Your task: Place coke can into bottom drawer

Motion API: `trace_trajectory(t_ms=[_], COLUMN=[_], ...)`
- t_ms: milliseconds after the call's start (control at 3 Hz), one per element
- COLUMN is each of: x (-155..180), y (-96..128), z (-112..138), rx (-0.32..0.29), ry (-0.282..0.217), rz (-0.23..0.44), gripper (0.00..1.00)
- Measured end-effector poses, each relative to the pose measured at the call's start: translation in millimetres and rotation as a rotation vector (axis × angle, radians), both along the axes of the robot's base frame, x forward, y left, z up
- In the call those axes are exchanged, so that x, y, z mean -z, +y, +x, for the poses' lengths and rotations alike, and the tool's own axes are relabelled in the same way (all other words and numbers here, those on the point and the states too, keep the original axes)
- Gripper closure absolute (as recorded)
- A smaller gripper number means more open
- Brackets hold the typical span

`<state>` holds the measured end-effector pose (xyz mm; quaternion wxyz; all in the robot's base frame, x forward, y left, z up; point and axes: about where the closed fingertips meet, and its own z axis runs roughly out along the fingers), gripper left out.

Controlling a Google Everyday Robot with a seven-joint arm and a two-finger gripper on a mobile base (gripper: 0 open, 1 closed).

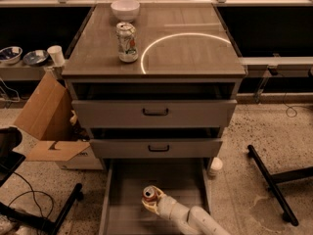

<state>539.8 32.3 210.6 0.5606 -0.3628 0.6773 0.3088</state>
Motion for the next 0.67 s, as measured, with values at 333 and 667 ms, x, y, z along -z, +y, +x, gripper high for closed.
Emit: trace_trajectory(t_ms=[333,667], x=[0.0,0.0], y=[0.0,0.1], z=[0.0,0.0], rx=[0.0,0.0], ry=[0.0,0.0], rz=[0.0,0.0], gripper=[0.36,0.11])
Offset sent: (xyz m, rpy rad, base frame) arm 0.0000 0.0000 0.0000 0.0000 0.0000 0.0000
